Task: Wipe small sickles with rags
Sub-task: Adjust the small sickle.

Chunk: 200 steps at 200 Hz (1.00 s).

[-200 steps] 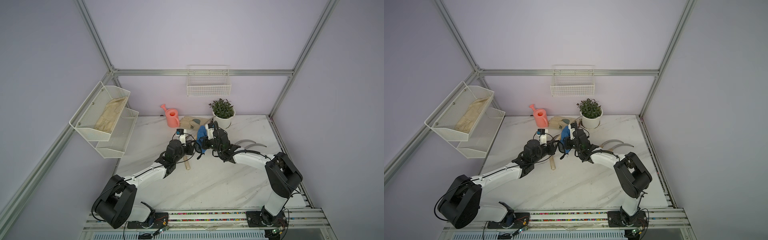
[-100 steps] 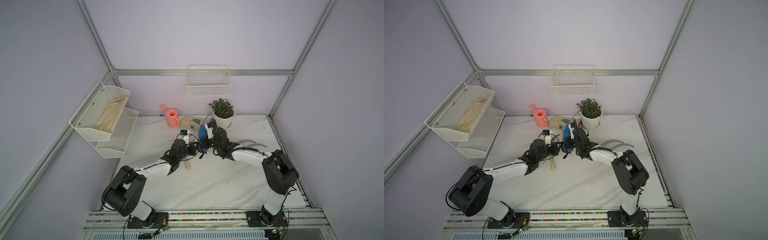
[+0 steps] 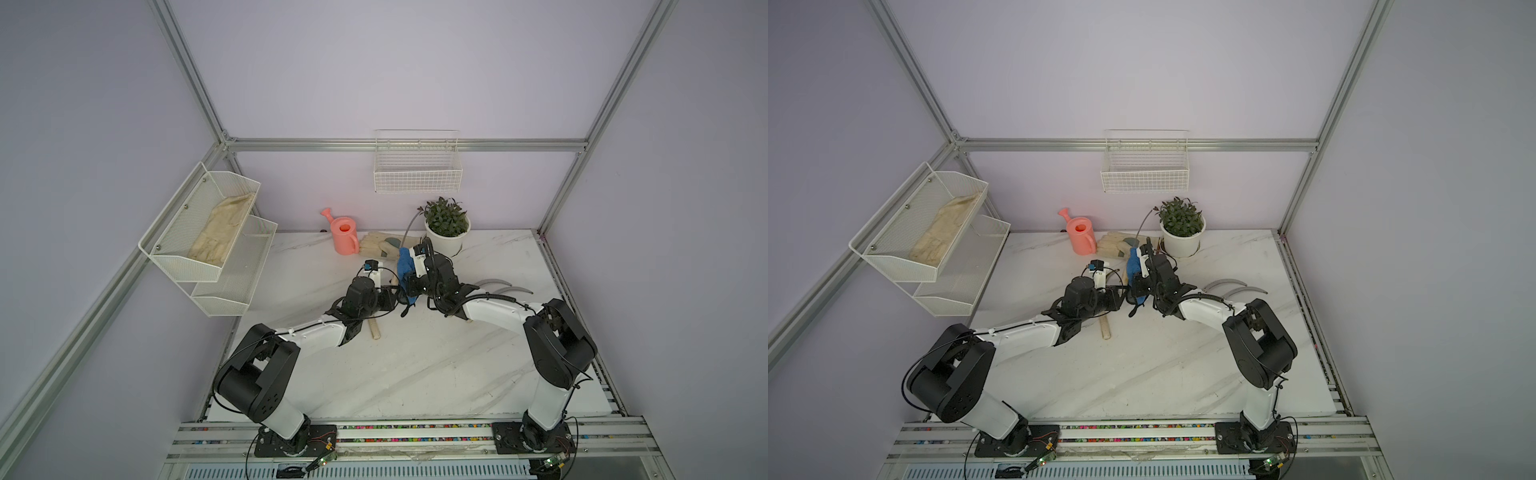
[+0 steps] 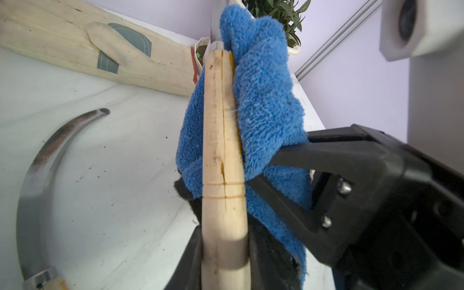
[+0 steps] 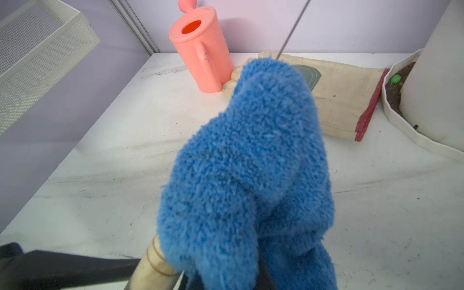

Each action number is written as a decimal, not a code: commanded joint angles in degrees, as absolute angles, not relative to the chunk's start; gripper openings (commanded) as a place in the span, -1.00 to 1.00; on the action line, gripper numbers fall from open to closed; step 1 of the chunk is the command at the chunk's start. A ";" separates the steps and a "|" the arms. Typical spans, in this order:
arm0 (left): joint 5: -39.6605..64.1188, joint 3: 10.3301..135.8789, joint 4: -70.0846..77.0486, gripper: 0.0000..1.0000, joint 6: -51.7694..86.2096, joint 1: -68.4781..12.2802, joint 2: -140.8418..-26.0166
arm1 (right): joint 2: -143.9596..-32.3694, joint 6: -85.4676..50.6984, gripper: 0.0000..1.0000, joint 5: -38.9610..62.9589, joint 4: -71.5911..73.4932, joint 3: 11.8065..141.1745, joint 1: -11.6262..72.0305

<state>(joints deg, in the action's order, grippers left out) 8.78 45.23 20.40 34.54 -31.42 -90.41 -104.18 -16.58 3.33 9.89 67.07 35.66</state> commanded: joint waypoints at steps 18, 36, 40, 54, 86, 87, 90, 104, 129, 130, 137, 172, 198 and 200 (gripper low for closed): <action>29.65 47.38 28.03 -1.00 35.32 -36.76 -91.83 | -100.76 -16.67 -1.00 8.88 23.54 66.26 39.38; 32.12 46.74 31.10 -1.00 37.03 -35.22 -93.25 | -98.00 -18.33 -1.00 8.34 24.96 63.29 39.11; 32.52 46.74 31.54 -1.00 37.20 -35.07 -93.56 | -97.48 -18.78 -1.00 8.15 25.00 62.84 38.97; 33.80 46.77 32.66 -1.00 37.36 -34.98 -94.41 | -96.04 -20.13 -1.00 9.02 25.84 61.51 38.21; 37.08 46.87 34.63 -1.00 36.96 -36.54 -94.80 | -96.59 -20.74 -1.00 11.24 26.53 62.67 37.79; 37.09 46.86 34.63 -1.00 36.85 -36.60 -94.77 | -96.63 -20.74 -1.00 11.29 26.58 62.75 37.79; 37.01 46.83 34.69 -1.00 36.60 -36.85 -94.63 | -96.98 -20.74 -1.00 11.55 26.67 63.06 37.79; 36.81 46.59 34.56 -1.00 36.11 -37.74 -94.23 | -98.26 -20.93 -1.00 12.58 26.98 64.38 37.75; 36.90 46.35 34.58 -1.00 36.37 -37.79 -93.88 | -99.67 -21.44 -1.00 13.71 26.68 66.04 37.79; 36.73 46.34 34.52 -1.00 36.38 -37.79 -93.83 | -99.67 -21.44 -1.00 13.67 26.70 65.98 37.79; 35.74 46.05 34.03 -1.00 36.30 -37.63 -93.54 | -99.39 -21.45 -1.00 12.82 26.52 65.70 37.79; 34.01 44.00 35.77 -1.00 37.67 -34.62 -91.84 | -96.43 -23.68 -1.00 5.17 23.09 61.92 36.30; 33.95 43.21 36.65 -1.00 37.55 -31.91 -89.98 | -95.39 -26.45 -1.00 5.01 21.01 57.70 32.65; 34.00 43.23 36.65 -1.00 37.53 -31.73 -89.75 | -95.28 -26.45 -1.00 5.03 21.01 57.25 32.55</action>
<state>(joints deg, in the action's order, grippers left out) 24.01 45.08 31.00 39.62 -31.33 -93.86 -97.91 -23.38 2.17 17.21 60.20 33.78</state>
